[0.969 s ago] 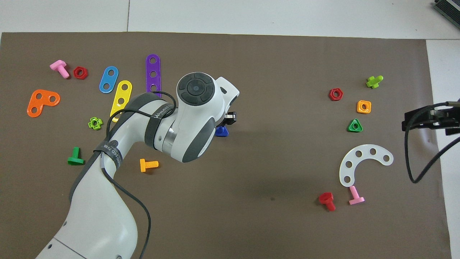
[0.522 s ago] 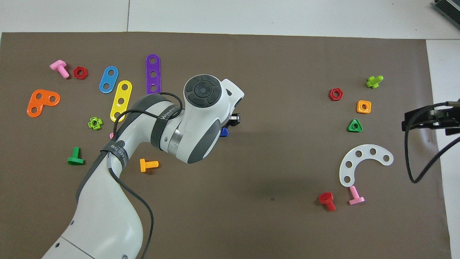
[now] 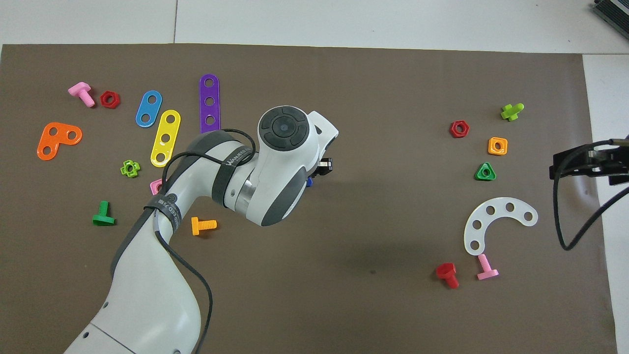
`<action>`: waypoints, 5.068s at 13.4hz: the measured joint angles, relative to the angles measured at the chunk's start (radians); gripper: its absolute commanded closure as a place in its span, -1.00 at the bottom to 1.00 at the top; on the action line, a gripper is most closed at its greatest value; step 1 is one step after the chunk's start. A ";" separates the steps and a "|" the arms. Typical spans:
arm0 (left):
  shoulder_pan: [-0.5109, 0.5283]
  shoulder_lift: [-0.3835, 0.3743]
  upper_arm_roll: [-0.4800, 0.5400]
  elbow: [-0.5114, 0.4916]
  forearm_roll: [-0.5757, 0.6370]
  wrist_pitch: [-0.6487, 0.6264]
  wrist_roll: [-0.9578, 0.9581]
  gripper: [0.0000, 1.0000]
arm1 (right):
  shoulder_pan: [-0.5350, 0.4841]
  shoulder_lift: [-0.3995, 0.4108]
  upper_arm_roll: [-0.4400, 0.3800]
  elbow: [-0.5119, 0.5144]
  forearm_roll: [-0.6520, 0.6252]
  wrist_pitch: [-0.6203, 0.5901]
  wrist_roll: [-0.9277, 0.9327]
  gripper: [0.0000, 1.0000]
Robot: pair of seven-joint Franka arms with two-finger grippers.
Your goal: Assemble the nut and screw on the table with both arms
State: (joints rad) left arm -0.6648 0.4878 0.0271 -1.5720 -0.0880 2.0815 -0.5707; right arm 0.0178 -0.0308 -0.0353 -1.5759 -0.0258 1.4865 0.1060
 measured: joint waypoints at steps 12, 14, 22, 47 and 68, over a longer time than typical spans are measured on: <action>-0.003 0.013 0.002 -0.014 0.002 0.044 0.000 0.46 | 0.000 0.000 0.000 0.000 0.000 0.000 0.000 -1.00; -0.006 0.012 0.002 -0.015 0.011 0.044 0.000 0.46 | 0.000 0.000 0.000 0.000 0.000 0.000 0.000 -1.00; -0.009 0.012 0.003 -0.005 0.014 0.011 -0.018 0.45 | 0.000 0.000 -0.001 0.000 0.000 0.000 0.000 -1.00; -0.011 0.015 0.007 0.003 0.011 0.004 -0.038 0.49 | -0.002 0.000 -0.001 -0.003 0.000 0.000 0.000 -1.00; -0.013 0.015 0.003 -0.067 0.001 0.065 -0.061 -0.16 | -0.003 0.000 -0.002 -0.006 0.000 0.000 0.000 -1.00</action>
State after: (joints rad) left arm -0.6774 0.5030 0.0298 -1.6387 -0.0868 2.1468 -0.6319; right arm 0.0150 -0.0309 -0.0373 -1.5818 -0.0258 1.4864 0.1060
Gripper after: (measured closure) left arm 0.533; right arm 0.000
